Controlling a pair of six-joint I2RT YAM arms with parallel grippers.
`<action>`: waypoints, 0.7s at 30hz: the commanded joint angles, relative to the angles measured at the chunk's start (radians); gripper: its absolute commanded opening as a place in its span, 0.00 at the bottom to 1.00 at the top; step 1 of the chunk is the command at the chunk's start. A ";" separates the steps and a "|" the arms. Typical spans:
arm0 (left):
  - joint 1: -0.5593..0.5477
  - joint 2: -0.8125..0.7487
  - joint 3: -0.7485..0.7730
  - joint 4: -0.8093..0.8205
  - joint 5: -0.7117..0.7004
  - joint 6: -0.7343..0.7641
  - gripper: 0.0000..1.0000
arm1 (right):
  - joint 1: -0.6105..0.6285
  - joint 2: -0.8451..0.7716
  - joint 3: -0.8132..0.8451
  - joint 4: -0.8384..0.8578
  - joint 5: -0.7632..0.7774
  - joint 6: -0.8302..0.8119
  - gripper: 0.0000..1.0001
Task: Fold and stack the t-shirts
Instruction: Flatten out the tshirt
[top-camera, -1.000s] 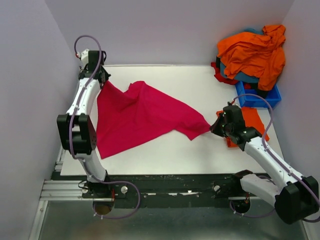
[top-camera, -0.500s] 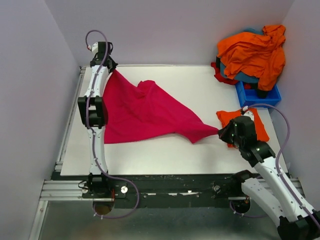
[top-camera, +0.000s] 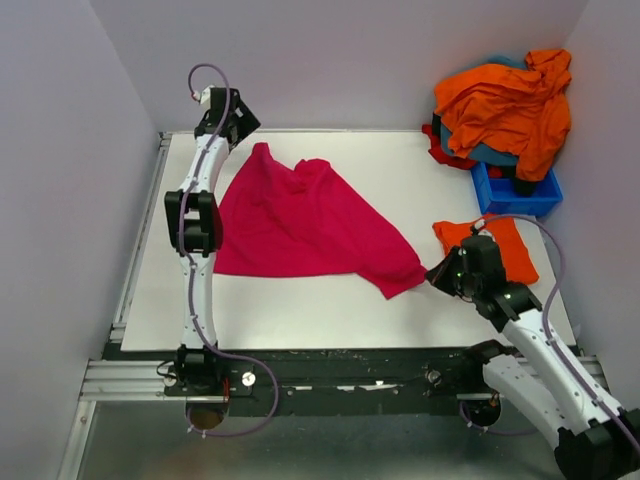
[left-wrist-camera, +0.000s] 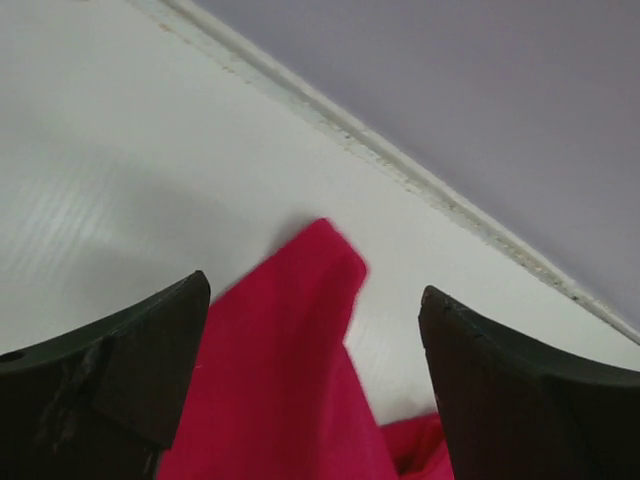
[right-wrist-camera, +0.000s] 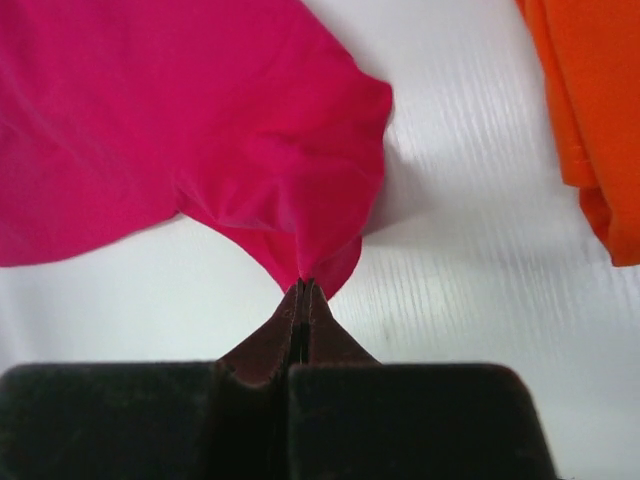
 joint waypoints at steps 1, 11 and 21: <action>0.042 -0.216 -0.211 -0.002 -0.057 0.068 0.99 | -0.003 0.114 0.002 0.096 -0.109 -0.005 0.01; 0.117 -0.668 -0.819 -0.168 -0.261 -0.024 0.96 | -0.003 0.148 0.006 0.124 -0.094 -0.032 0.01; 0.125 -1.055 -1.386 -0.180 -0.318 -0.176 0.65 | -0.003 0.152 -0.014 0.142 -0.125 -0.051 0.01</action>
